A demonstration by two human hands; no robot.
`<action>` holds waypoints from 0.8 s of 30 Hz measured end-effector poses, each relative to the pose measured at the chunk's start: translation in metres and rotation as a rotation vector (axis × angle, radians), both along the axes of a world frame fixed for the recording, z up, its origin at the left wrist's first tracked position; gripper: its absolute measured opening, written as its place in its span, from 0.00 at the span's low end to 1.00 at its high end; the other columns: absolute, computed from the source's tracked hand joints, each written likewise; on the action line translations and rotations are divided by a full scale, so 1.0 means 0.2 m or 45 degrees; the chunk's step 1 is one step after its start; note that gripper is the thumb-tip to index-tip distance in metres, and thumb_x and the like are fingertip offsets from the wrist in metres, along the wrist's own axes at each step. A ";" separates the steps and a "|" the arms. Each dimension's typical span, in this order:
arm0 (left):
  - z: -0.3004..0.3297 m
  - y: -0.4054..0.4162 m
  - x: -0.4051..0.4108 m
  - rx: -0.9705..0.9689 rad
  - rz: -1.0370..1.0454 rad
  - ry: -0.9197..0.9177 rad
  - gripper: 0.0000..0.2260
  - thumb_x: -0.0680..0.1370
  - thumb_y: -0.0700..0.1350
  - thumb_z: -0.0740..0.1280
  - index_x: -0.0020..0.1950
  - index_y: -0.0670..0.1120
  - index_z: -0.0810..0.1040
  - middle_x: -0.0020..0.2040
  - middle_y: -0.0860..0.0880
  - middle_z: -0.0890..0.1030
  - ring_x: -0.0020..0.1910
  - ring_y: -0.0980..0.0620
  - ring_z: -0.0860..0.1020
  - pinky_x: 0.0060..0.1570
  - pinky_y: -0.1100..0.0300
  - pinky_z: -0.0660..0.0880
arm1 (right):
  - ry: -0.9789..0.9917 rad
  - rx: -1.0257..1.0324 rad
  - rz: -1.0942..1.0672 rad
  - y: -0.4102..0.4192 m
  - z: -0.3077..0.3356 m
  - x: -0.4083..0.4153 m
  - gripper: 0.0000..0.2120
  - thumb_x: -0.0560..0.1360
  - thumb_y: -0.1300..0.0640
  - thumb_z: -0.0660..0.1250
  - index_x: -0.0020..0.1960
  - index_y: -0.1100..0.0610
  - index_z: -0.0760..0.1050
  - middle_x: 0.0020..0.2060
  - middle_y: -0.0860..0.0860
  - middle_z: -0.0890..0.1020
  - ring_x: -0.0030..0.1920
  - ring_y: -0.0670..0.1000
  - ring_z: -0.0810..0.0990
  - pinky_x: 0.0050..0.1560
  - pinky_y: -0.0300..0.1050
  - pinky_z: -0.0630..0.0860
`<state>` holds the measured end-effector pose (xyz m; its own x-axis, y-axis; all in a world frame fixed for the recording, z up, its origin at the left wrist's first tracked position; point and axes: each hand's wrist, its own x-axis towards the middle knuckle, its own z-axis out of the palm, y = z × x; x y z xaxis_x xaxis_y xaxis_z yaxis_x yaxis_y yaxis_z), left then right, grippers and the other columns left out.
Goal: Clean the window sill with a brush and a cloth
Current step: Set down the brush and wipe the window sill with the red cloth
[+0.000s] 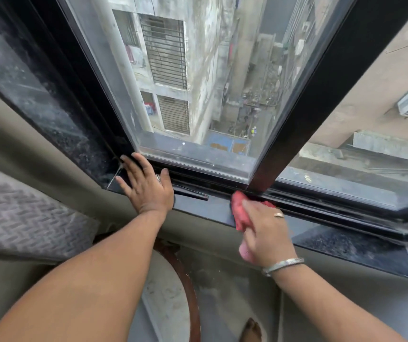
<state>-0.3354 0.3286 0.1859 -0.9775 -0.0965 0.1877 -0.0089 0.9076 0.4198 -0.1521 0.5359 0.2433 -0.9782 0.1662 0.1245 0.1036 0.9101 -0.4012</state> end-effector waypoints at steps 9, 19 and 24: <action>0.04 -0.01 -0.01 -0.039 -0.067 -0.077 0.36 0.82 0.58 0.52 0.81 0.41 0.37 0.81 0.34 0.42 0.81 0.40 0.47 0.77 0.37 0.41 | -0.414 -0.209 0.155 -0.13 0.06 0.05 0.29 0.70 0.56 0.64 0.67 0.37 0.62 0.50 0.51 0.74 0.48 0.54 0.76 0.52 0.47 0.75; 0.34 -0.21 0.51 0.519 -1.097 -0.075 0.34 0.77 0.71 0.57 0.74 0.49 0.70 0.64 0.52 0.81 0.63 0.55 0.78 0.63 0.51 0.74 | -0.326 -0.281 0.146 -0.13 0.20 -0.04 0.08 0.72 0.54 0.66 0.51 0.47 0.79 0.43 0.51 0.79 0.45 0.52 0.76 0.46 0.43 0.69; 0.25 -0.41 0.81 0.955 -0.849 -0.782 0.22 0.69 0.59 0.75 0.55 0.45 0.81 0.46 0.52 0.84 0.44 0.57 0.80 0.46 0.56 0.78 | -0.400 -0.455 0.210 -0.33 0.19 -0.13 0.10 0.69 0.45 0.73 0.48 0.48 0.81 0.46 0.43 0.84 0.48 0.45 0.79 0.52 0.39 0.72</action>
